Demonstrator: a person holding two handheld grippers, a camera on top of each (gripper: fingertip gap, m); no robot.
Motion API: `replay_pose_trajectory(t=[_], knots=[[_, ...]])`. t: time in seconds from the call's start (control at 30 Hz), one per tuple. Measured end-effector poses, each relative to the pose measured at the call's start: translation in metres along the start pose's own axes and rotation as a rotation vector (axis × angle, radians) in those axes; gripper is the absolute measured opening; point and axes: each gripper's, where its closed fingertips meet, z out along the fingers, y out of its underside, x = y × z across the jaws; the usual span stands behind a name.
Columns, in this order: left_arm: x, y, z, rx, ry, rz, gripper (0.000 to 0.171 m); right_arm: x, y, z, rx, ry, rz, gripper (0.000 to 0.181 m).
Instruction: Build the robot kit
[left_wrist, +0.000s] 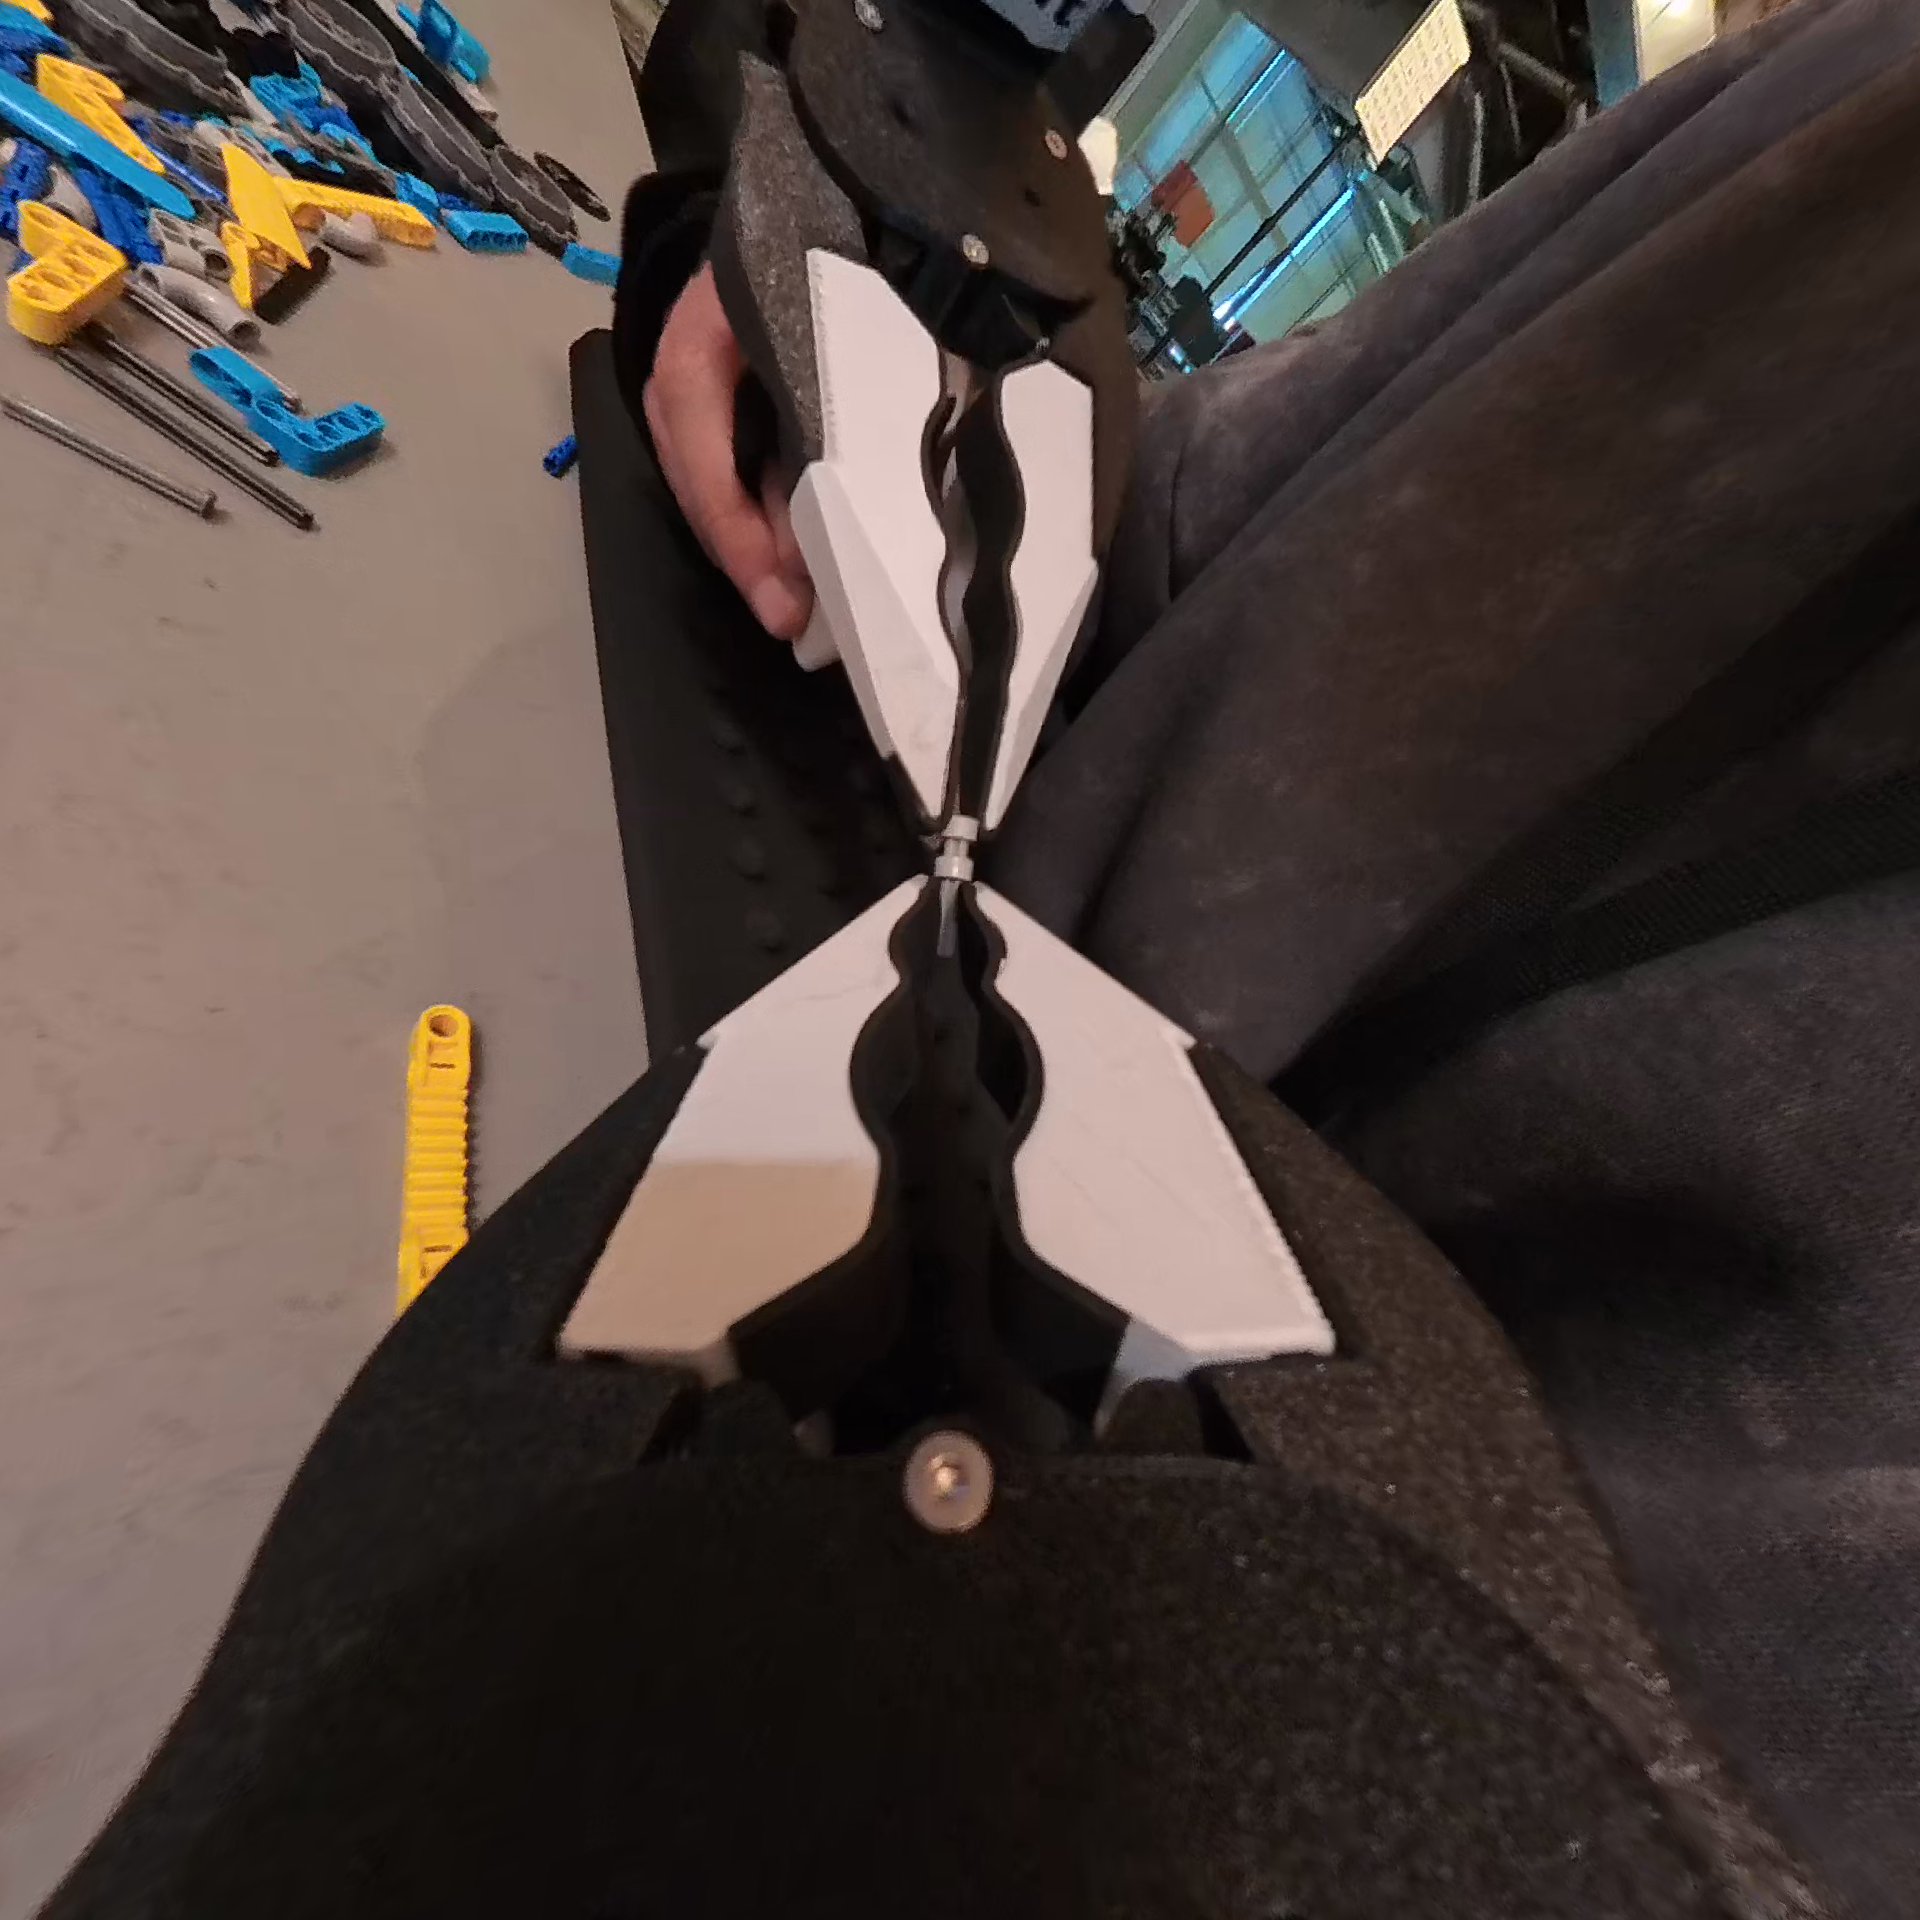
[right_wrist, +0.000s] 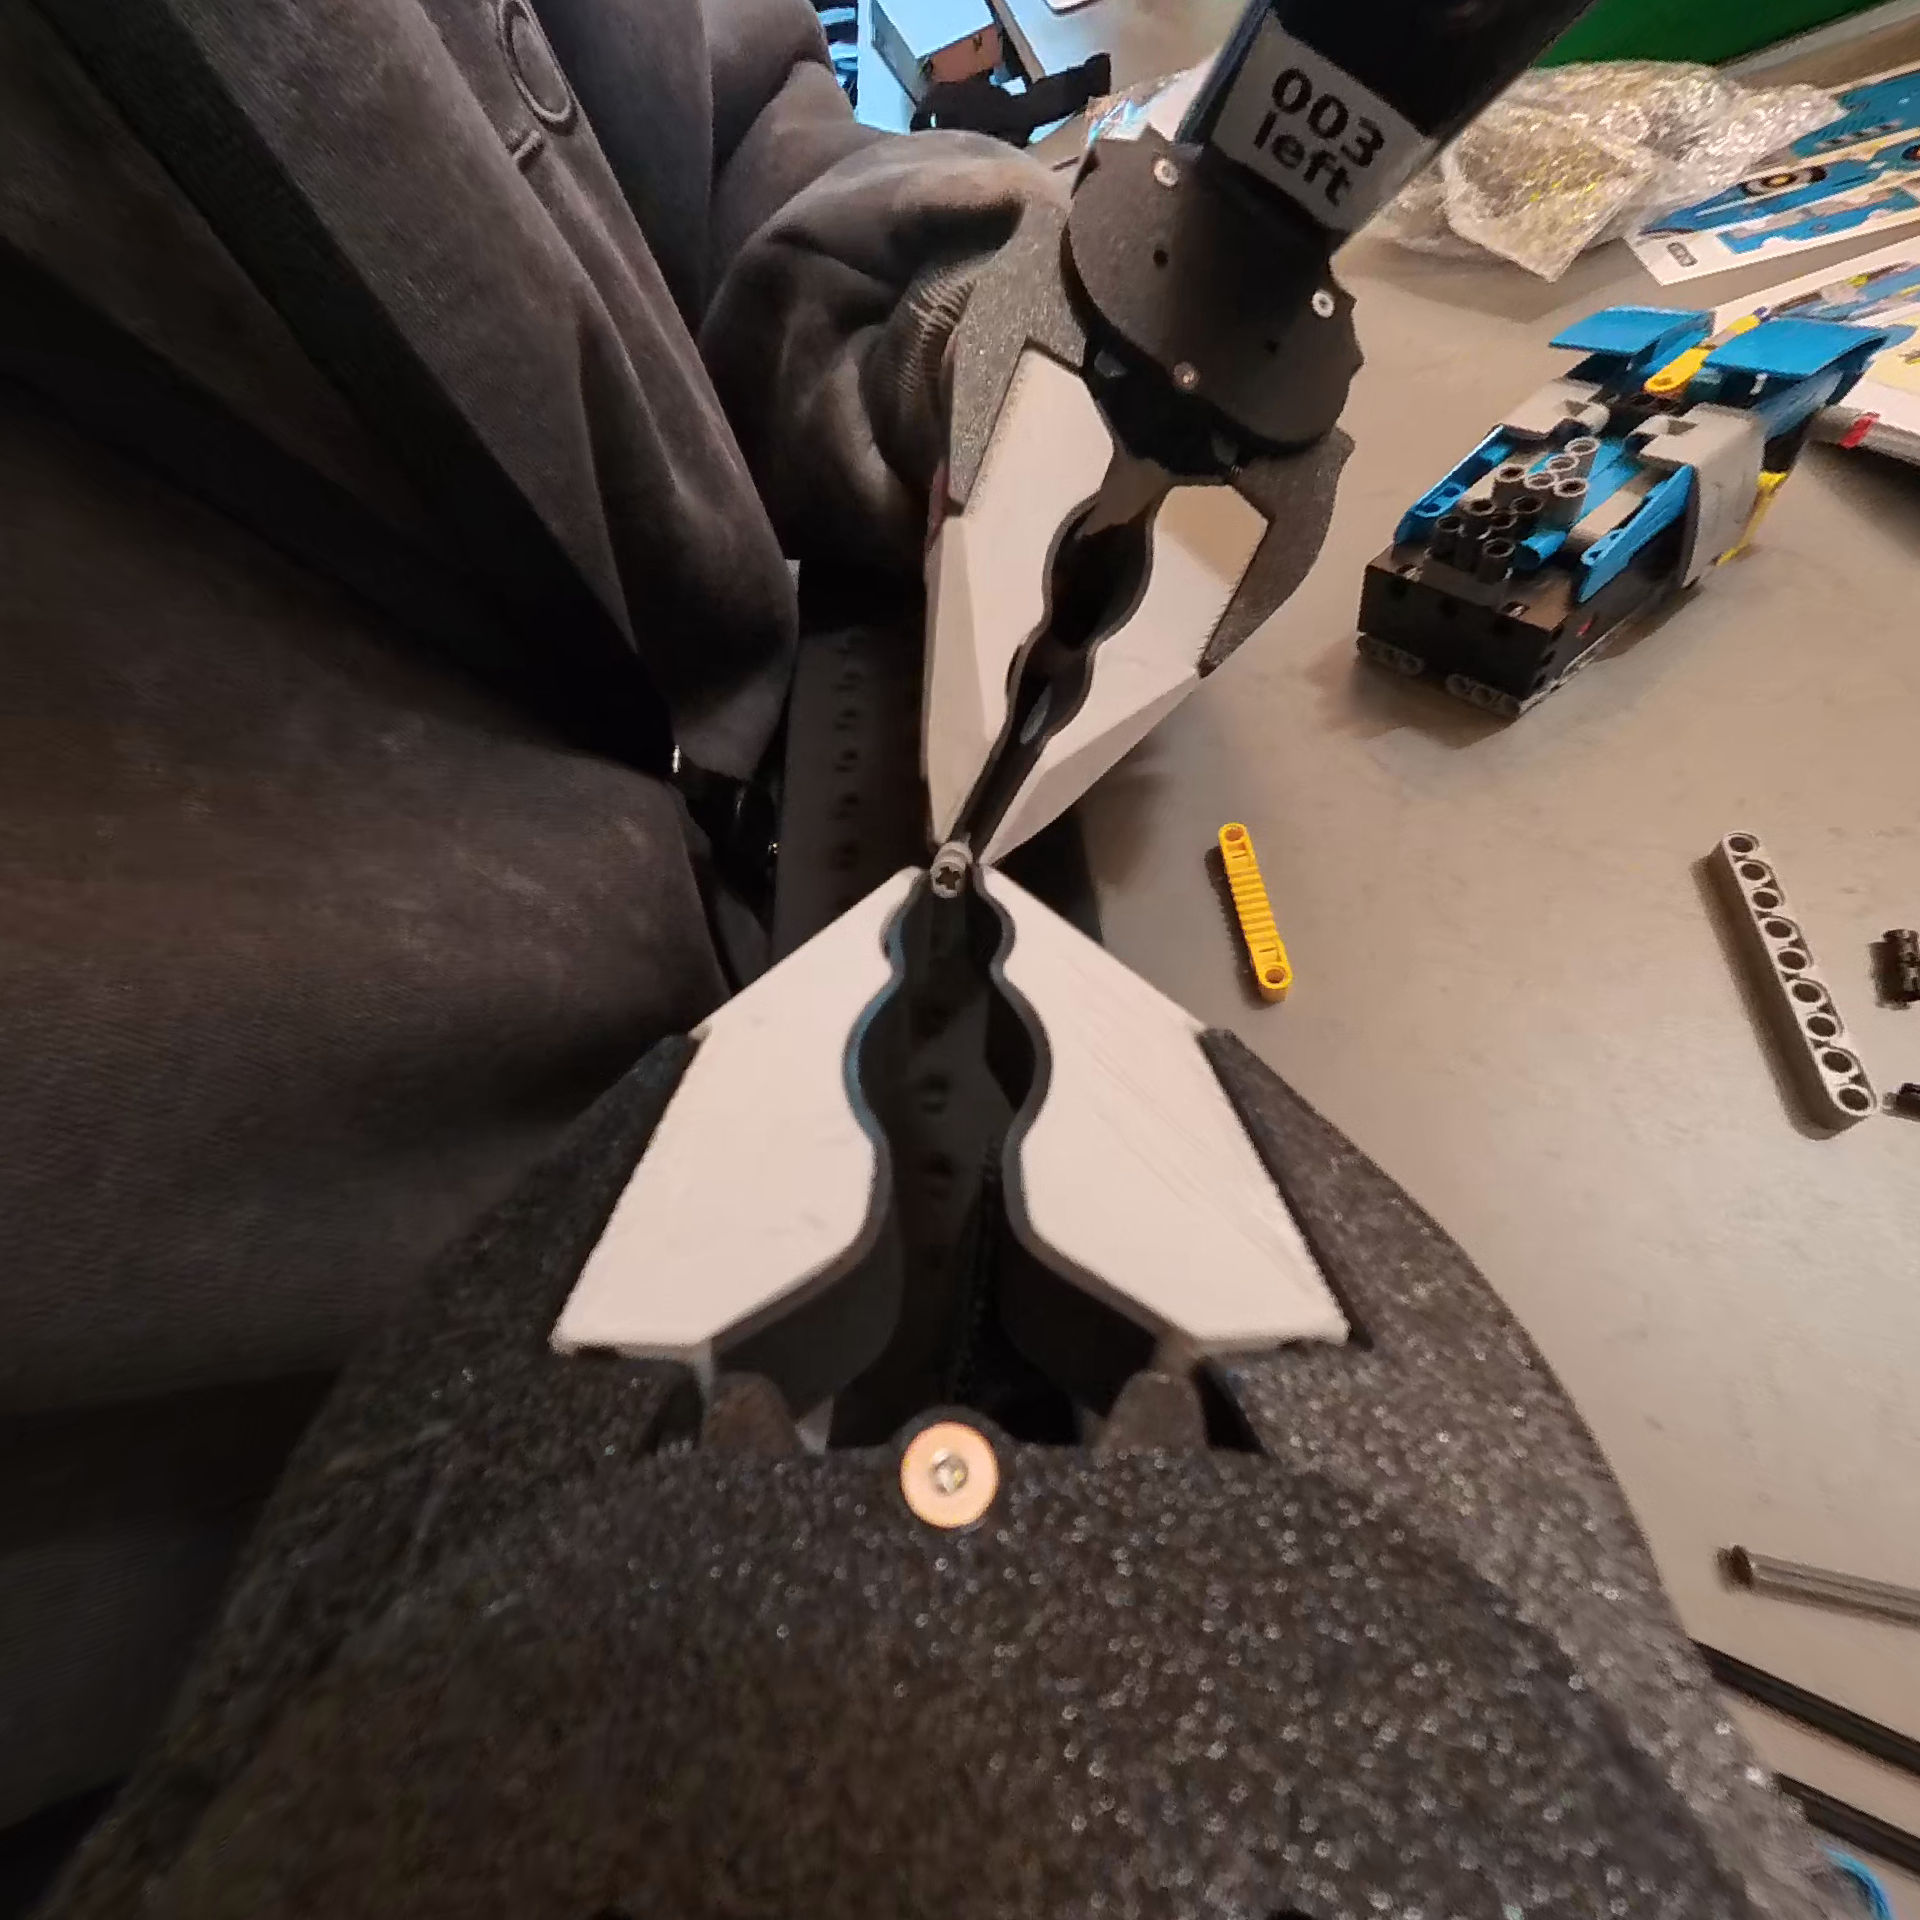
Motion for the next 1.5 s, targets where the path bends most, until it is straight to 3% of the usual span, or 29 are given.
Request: replay_pose_trajectory(t=[1.5], knots=[[-0.0036, -0.0038, -0.0044, 0.052, 0.028, -0.062, 0.0, 0.005, -0.003, 0.0029, 0.047, 0.054, -0.091, 0.006]])
